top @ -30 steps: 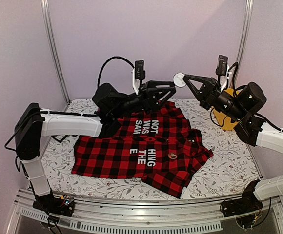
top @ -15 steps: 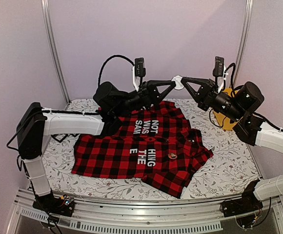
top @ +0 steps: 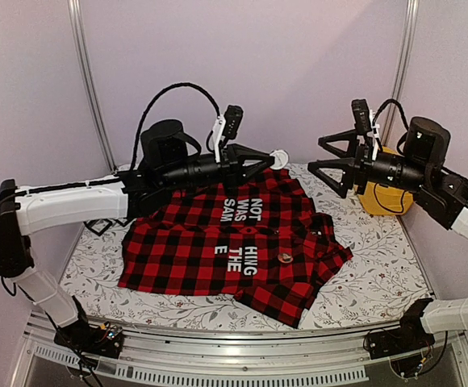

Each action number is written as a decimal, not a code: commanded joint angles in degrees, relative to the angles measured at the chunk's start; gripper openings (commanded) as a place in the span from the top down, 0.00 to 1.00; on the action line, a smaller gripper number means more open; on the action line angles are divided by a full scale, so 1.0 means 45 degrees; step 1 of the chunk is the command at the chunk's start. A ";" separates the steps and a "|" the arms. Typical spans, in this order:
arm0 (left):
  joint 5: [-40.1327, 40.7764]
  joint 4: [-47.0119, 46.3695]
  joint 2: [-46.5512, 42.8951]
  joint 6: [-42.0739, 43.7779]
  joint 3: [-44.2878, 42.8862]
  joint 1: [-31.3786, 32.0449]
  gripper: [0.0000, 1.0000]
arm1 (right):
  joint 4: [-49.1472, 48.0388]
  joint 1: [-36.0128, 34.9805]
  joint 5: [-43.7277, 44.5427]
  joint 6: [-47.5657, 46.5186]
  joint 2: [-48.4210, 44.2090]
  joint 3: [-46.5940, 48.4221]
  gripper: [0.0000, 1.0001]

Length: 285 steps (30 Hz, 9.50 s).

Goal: Pin the brooch onto the clothing

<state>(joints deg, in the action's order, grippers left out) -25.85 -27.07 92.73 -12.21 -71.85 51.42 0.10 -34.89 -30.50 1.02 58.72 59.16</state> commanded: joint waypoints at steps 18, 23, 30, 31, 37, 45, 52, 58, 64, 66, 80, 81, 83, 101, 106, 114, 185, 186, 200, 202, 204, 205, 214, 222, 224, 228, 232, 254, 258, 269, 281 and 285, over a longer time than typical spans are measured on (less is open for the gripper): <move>-0.0417 0.7100 -0.2875 0.3008 0.0867 0.0391 1.00 | 0.2283 -0.0915 -0.4337 -0.3294 0.3439 0.1263 0.52; -0.0814 0.6711 -0.3002 0.3030 0.1143 0.0431 1.00 | 0.1157 -0.1176 -0.4483 -0.2371 0.4031 0.1170 0.62; -0.0918 0.6750 -0.2766 0.3079 0.0974 0.0459 1.00 | 0.0436 -0.1209 -0.4793 -0.1843 0.4337 0.1163 0.71; -0.0939 0.6740 -0.2732 0.3100 0.0937 0.0460 1.00 | 0.0414 -0.1210 -0.4871 -0.1815 0.4394 0.1175 0.72; -0.1023 0.6738 -0.2591 0.3064 0.0802 0.0470 1.00 | 0.0249 -0.1286 -0.5093 -0.1597 0.4653 0.1133 0.70; -0.1030 0.6842 -0.2403 0.3011 0.0655 0.0499 1.00 | -0.0369 -0.1477 -0.5291 -0.1136 0.4744 0.0898 0.77; -0.0991 0.6699 -0.2365 0.2975 0.0597 0.0513 1.00 | -0.0051 -0.1543 -0.5200 -0.1283 0.4939 0.0968 0.86; -0.0858 0.6748 -0.2393 0.3036 0.0577 0.0507 1.00 | 0.0464 -0.1539 -0.4886 -0.1663 0.4709 0.0862 0.91; -0.0814 0.6559 -0.2384 0.2986 0.0606 0.0509 1.00 | 0.0701 -0.1533 -0.4934 -0.1781 0.4724 0.0872 1.00; -0.0862 0.6369 -0.2401 0.2935 0.0719 0.0511 1.00 | 0.0702 -0.1541 -0.4931 -0.1834 0.4677 0.0895 1.00; -0.1105 0.5003 -0.2300 0.2307 0.1367 0.0463 0.78 | 0.0076 -0.1542 -0.5234 -0.1534 0.3951 0.0602 1.00; -0.1143 0.5076 -0.2234 0.2286 0.1284 0.0458 0.79 | -0.0173 -0.1533 -0.5243 -0.1534 0.3918 0.0589 1.00; -0.1195 0.5082 -0.2153 0.2268 0.1205 0.0478 0.89 | -0.0240 -0.1538 -0.5222 -0.1508 0.3905 0.0566 1.00; -0.1588 0.4154 -0.2677 0.2433 0.1808 0.0540 1.00 | -0.1667 -0.1545 -0.5370 -0.0586 0.4120 0.0077 0.74; -0.1628 0.4198 -0.2655 0.2517 0.1769 0.0565 1.00 | -0.1763 -0.1557 -0.5414 -0.0481 0.4289 0.0159 0.76; -0.1636 0.4218 -0.2679 0.2634 0.1731 0.0581 1.00 | -0.1721 -0.1553 -0.5261 -0.0449 0.4412 0.0173 0.81; -0.0225 0.5744 -0.3032 0.3861 0.1476 0.0762 1.00 | -0.1838 -0.2138 -0.2958 -0.1189 0.4038 0.0448 0.91; -0.0252 0.5759 -0.3038 0.3865 0.1461 0.0766 1.00 | -0.1821 -0.2147 -0.2991 -0.1184 0.4055 0.0458 0.94; 0.2844 0.4048 -0.4447 0.3738 0.2781 0.0726 0.50 | -0.3735 -0.2166 -0.1567 -0.1126 0.3041 -0.1168 1.00; 0.3011 0.3576 -0.4704 0.3643 0.3192 0.0672 0.33 | -0.4580 -0.2186 -0.0290 -0.1602 0.2480 -0.2163 1.00; 0.3310 0.3339 -0.4671 0.3186 0.3564 0.0506 0.27 | -0.5004 -0.2187 0.3241 -0.2548 0.2096 -0.3231 1.00; 0.3577 0.3357 -0.4510 0.2870 0.3760 0.0380 0.26 | -0.4859 -0.2163 0.5144 -0.2916 0.2207 -0.3488 1.00; 0.7209 0.5681 -0.1575 -0.2748 0.5810 -0.2102 0.30 | -0.3971 -0.2051 0.5389 -0.1259 0.4382 -0.4835 1.00; 0.8463 0.5247 0.0124 -0.4985 0.7400 -0.3198 0.30 | -0.5217 -0.1785 0.5216 0.0198 0.5616 -0.6105 1.00; 0.8797 0.5460 0.0492 -0.5514 0.7633 -0.3493 0.30 | -0.5315 -0.1686 0.5216 0.0213 0.5743 -0.6195 1.00; 0.9386 0.5606 0.0845 -0.6682 0.8500 -0.4157 0.30 | -0.5372 -0.1256 0.5136 0.0175 0.5685 -0.6376 1.00; 0.9771 0.5354 0.0703 -0.7102 0.9072 -0.4384 0.30 | -0.5389 -0.0887 0.4892 0.0213 0.5372 -0.6561 1.00; 0.1436 0.3977 0.4419 0.7013 0.2935 0.0511 0.22 | -0.5508 -0.0878 0.3475 -0.1414 0.5552 -0.5584 1.00; 0.2210 0.3813 0.4629 0.6623 0.2890 0.0488 0.37 | -0.5501 -0.0878 0.3248 -0.1485 0.5632 -0.5509 1.00; 0.0498 0.2811 0.3533 0.5562 0.3605 -0.0465 0.41 | -0.5443 -0.0878 0.2847 -0.1719 0.5565 -0.5297 1.00; -0.0507 0.3001 0.4068 0.6046 0.3425 -0.0869 0.35 | -0.5325 -0.0878 0.2917 -0.1886 0.5731 -0.5082 1.00; -0.0457 0.2194 0.4026 0.6356 0.3916 -0.0576 0.30 | -0.5287 -0.0878 0.2829 -0.1886 0.5869 -0.4974 1.00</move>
<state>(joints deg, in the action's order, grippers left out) -26.39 -14.04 110.72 14.17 -56.03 47.27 -23.59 -38.94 -17.30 -6.94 83.90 34.68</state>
